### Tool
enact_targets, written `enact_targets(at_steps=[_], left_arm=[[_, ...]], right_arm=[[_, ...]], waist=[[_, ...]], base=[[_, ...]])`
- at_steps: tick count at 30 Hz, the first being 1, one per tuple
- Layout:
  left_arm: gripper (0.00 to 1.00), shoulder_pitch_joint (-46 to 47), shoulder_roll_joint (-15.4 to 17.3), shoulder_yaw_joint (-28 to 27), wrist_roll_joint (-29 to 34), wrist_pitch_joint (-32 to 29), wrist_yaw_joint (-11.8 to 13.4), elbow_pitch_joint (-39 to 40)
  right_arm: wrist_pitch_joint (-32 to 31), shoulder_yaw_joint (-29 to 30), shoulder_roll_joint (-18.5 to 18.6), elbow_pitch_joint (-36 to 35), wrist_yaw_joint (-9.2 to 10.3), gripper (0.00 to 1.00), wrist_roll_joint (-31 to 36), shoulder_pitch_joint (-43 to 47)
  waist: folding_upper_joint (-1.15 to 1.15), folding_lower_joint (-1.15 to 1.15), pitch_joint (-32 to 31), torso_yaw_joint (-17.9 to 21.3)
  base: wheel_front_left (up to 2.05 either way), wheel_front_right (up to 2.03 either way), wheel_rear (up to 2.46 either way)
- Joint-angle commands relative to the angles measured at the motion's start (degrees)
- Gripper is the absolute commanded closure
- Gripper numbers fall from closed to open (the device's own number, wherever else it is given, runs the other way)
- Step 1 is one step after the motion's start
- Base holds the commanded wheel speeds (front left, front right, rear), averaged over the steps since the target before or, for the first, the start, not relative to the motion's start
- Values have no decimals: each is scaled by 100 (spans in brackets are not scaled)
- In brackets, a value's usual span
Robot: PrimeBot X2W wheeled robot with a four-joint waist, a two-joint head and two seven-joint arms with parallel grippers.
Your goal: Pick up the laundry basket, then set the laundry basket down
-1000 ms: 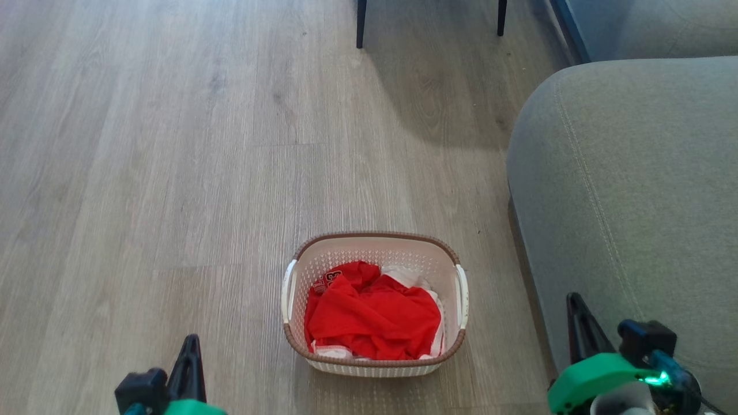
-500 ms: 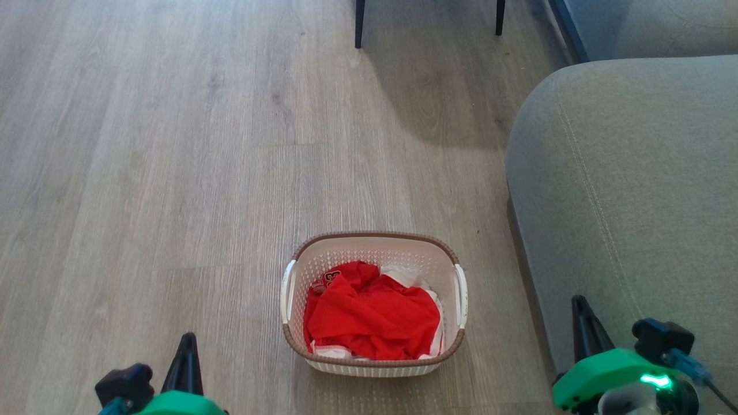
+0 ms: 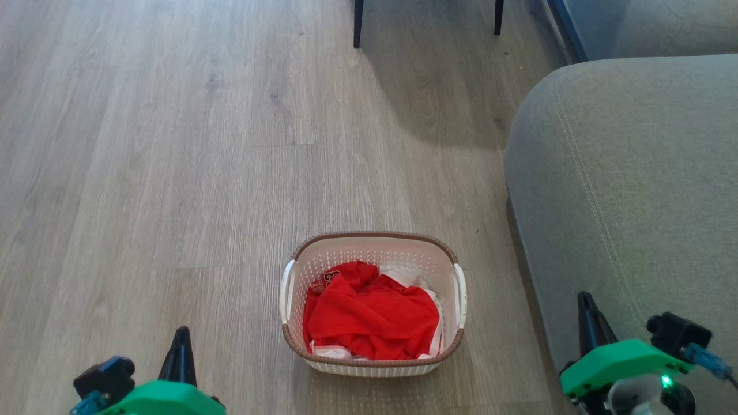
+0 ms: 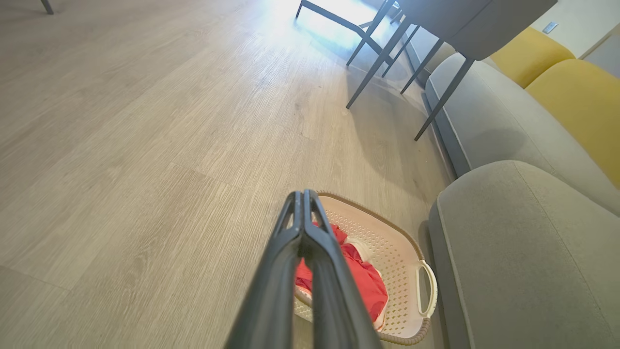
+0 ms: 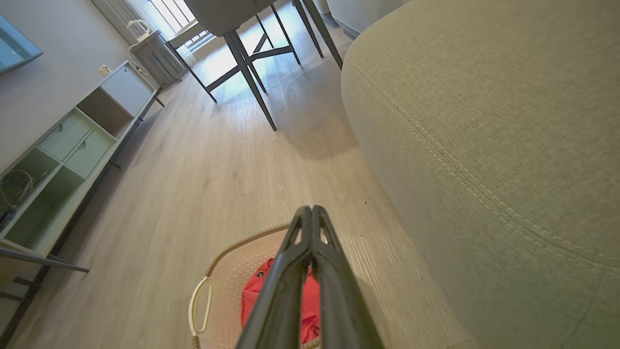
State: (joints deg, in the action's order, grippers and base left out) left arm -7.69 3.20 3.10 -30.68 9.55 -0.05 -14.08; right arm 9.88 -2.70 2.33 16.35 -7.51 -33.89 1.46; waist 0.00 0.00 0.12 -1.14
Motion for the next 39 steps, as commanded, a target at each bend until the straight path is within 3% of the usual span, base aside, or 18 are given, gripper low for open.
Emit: enact_targets(at_steps=[1,39], left_arm=[[100,289,-5,-117,-169,-41,-45,144],[100,732,-16,-460,-2579,-674,-327,87]], right_arm=[[-28,23,100,-196,1,100,-177,-256],[-598,287,153,-216,1,100,-2539,-453]], waist=[[0,0,0,2],[0,0,3,47]], base=[[0,0,0],[0,0,0]])
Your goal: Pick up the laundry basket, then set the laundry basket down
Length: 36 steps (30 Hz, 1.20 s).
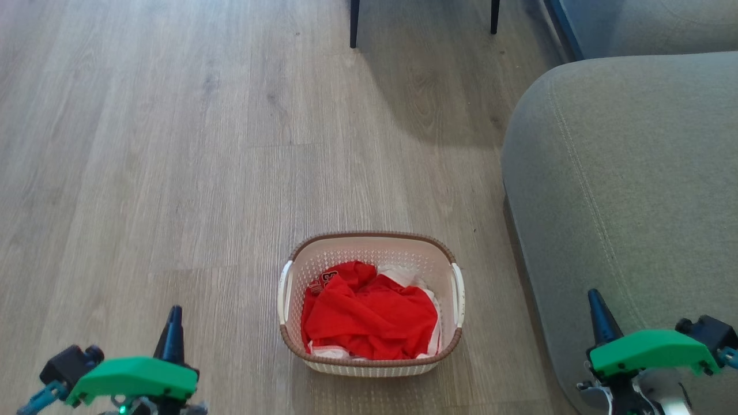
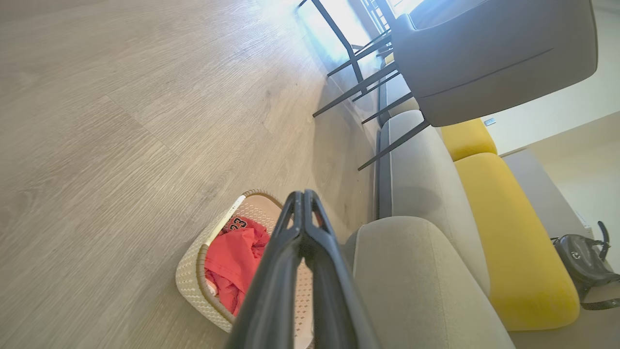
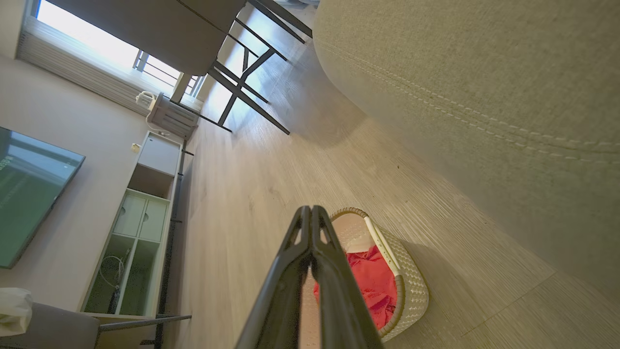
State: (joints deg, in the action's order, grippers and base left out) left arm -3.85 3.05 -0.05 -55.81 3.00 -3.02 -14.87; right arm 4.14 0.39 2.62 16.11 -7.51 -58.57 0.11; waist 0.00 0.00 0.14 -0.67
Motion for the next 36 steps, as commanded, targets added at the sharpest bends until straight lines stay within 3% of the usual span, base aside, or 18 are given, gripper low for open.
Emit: enact_targets(at_steps=[1,36], left_arm=[[100,360,-1,-154,-132,-36,-38,164],[100,792,-12,-487,-2479,-650,-312,108]], right_arm=[[-40,-13,125,-193,1,100,-133,-322],[-635,294,140,-210,2,100,-2389,-518]], waist=[[0,0,0,1],[0,0,2,45]], base=[[0,0,0],[0,0,0]])
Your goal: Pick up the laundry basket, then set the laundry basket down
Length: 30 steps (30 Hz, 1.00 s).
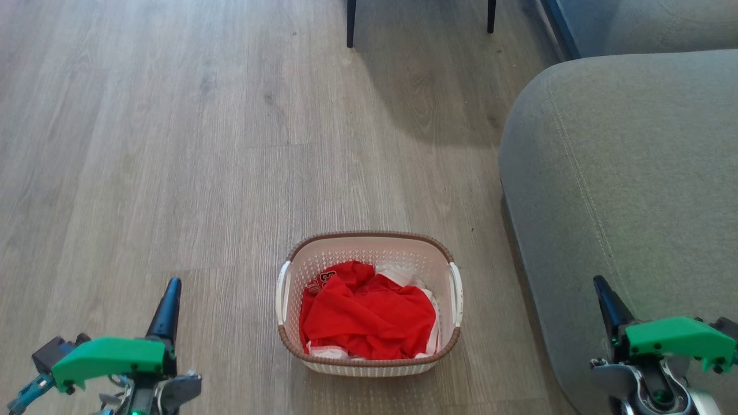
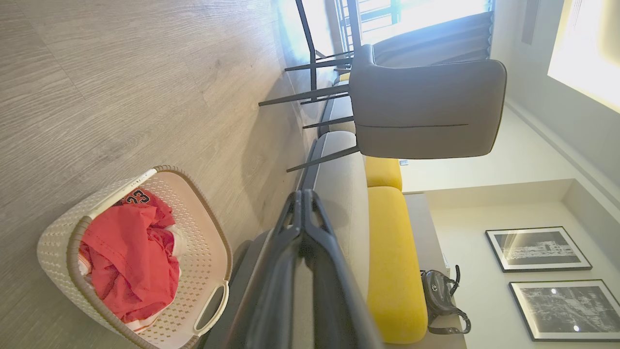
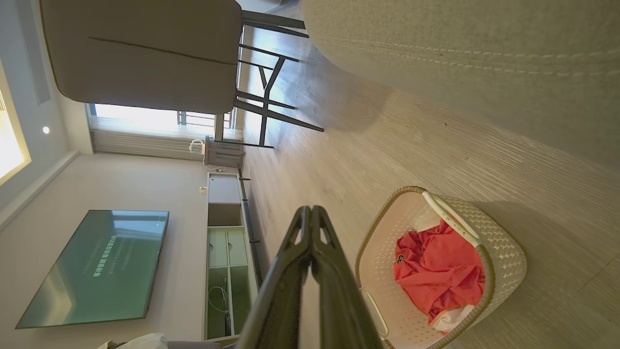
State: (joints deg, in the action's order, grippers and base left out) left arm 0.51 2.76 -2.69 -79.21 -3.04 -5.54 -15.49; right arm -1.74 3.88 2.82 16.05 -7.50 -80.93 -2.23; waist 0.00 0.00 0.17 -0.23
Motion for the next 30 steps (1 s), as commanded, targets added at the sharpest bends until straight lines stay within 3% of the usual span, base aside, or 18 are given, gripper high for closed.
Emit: enact_targets(at_steps=[1,19,30], left_arm=[[100,368,17,-232,-204,-63,-67,168],[100,568,11,-386,-1294,-347,-194,142],[100,568,11,-386,-1294,-347,-194,142]], right_arm=[[-64,-46,120,-203,1,100,-216,-290],[-348,107,120,-211,1,100,-1254,-381],[-367,129,104,-209,1,100,-1235,-383]], waist=[[0,0,0,2],[0,0,1,23],[0,0,1,23]], base=[[0,0,0],[0,0,0],[0,0,0]])
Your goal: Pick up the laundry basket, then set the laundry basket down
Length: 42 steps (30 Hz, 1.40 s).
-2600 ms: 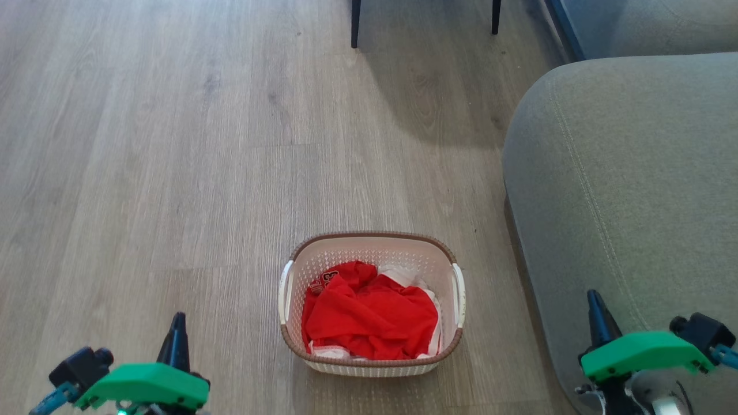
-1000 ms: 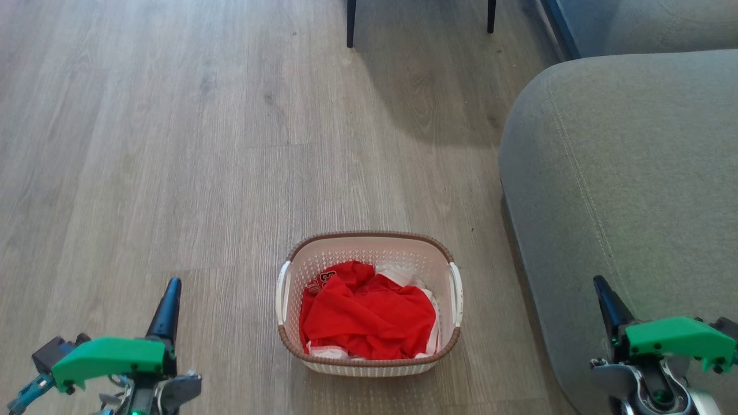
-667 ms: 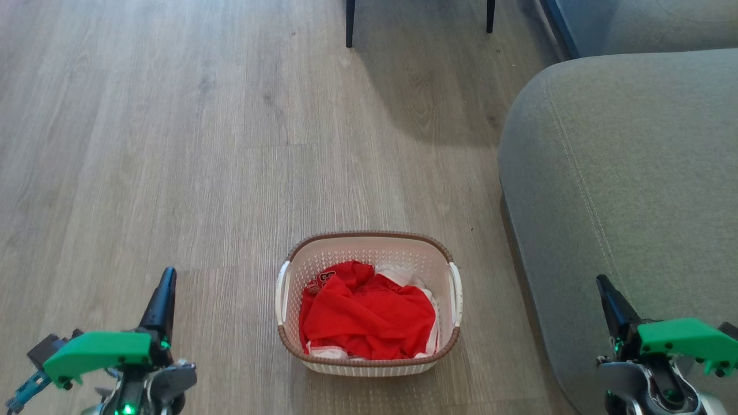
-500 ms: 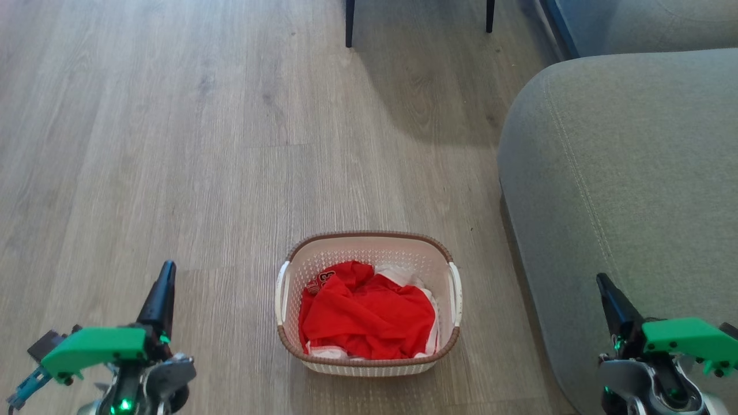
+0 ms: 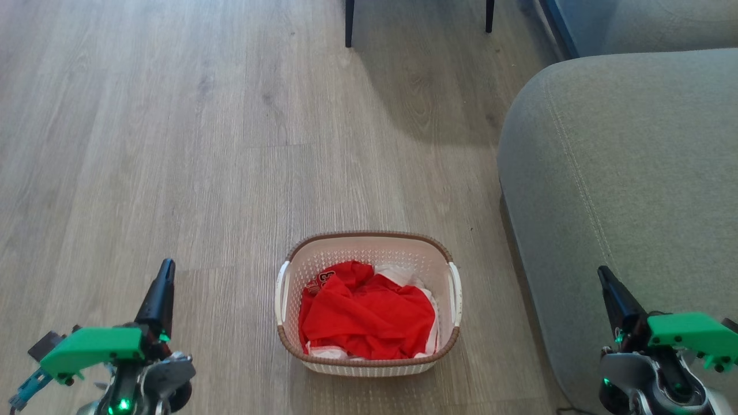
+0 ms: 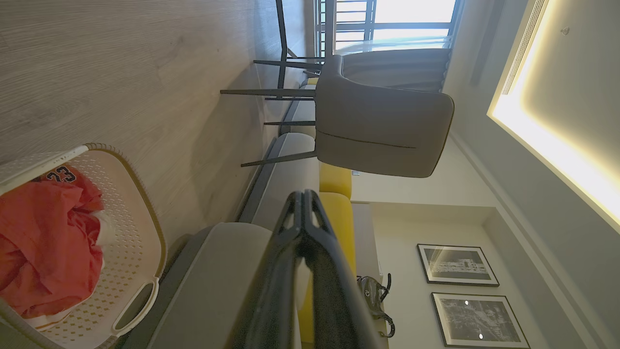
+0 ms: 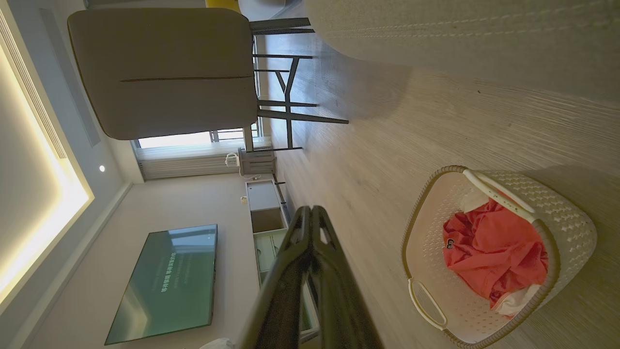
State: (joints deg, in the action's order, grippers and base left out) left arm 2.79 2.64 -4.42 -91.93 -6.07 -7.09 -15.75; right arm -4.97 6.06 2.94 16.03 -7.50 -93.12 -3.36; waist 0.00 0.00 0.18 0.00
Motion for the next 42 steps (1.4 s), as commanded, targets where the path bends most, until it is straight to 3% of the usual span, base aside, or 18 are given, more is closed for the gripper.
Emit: enact_targets(at_steps=[1,42], left_arm=[[100,341,24,-212,-22,-43,-40,169],[100,341,24,-211,-23,-42,-40,170]], right_arm=[[-45,-86,90,-208,1,100,-15,-270],[-92,-28,50,-205,1,100,33,-275]], waist=[[0,0,0,0],[0,0,0,0]], base=[[0,0,0],[0,0,0]])
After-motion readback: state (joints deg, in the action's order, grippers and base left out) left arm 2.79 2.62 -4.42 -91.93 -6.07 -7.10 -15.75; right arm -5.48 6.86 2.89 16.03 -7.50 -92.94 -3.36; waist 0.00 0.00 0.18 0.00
